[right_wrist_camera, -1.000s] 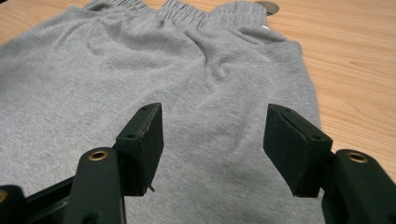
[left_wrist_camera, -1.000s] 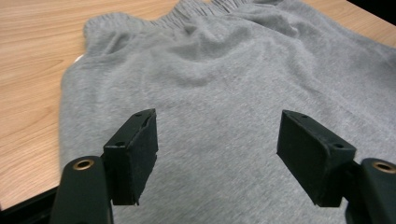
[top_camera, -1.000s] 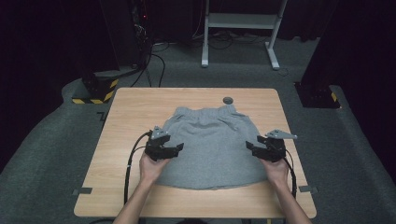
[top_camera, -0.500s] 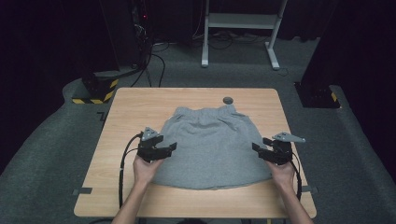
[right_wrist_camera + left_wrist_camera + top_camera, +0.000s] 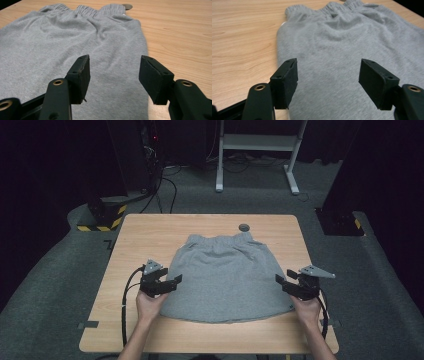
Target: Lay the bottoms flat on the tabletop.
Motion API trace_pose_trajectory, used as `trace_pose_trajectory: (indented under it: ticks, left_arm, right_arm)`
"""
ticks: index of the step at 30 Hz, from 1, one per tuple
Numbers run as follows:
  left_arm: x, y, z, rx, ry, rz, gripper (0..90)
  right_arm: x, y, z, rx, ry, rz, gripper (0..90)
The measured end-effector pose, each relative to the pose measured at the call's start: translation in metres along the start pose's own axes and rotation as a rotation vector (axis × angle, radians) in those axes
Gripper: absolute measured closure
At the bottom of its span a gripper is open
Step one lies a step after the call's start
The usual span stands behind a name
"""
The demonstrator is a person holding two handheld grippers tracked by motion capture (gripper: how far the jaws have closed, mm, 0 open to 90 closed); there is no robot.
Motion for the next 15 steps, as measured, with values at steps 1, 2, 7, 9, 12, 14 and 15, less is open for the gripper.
trace_pose_trajectory:
  ticks: [1,2,7,9,12,14,15]
  left_arm:
    - [0.001,-0.001,0.0,-0.002,0.002,0.002,32.3]
    - [0.002,-0.003,-0.001,0.0,0.01,0.003,32.5]
    - [0.007,-0.007,-0.005,-0.006,0.022,-0.004,32.9]
    - [0.009,-0.009,-0.007,-0.005,0.027,-0.008,33.0]
    - [0.012,-0.011,-0.01,-0.004,0.035,-0.015,33.2]
    - [0.014,-0.012,-0.011,-0.003,0.039,-0.015,33.3]
    - [0.015,-0.013,-0.011,-0.003,0.044,-0.016,33.4]
  right_arm:
    - [-0.001,-0.001,-0.001,-0.004,-0.001,-0.002,42.4]
    - [0.0,-0.001,-0.002,-0.004,-0.003,0.003,42.6]
    - [-0.003,-0.006,-0.006,-0.002,-0.019,0.01,43.7]
    - [-0.004,-0.008,-0.008,0.0,-0.025,0.011,44.1]
    - [-0.006,-0.01,-0.013,-0.005,-0.032,0.02,44.5]
    - [-0.007,-0.012,-0.016,-0.008,-0.037,0.029,44.9]
    - [-0.007,-0.013,-0.017,-0.009,-0.04,0.032,45.2]
Point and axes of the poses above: each handheld gripper's, and its own axes: z roughly forward along the jaws, y roughly out of its top, x roughly to its left, the point moved 3 cm from there along z, roughly forward along the jaws, and after that the axes turned 14 degrees about y, right-handed, at the moved point
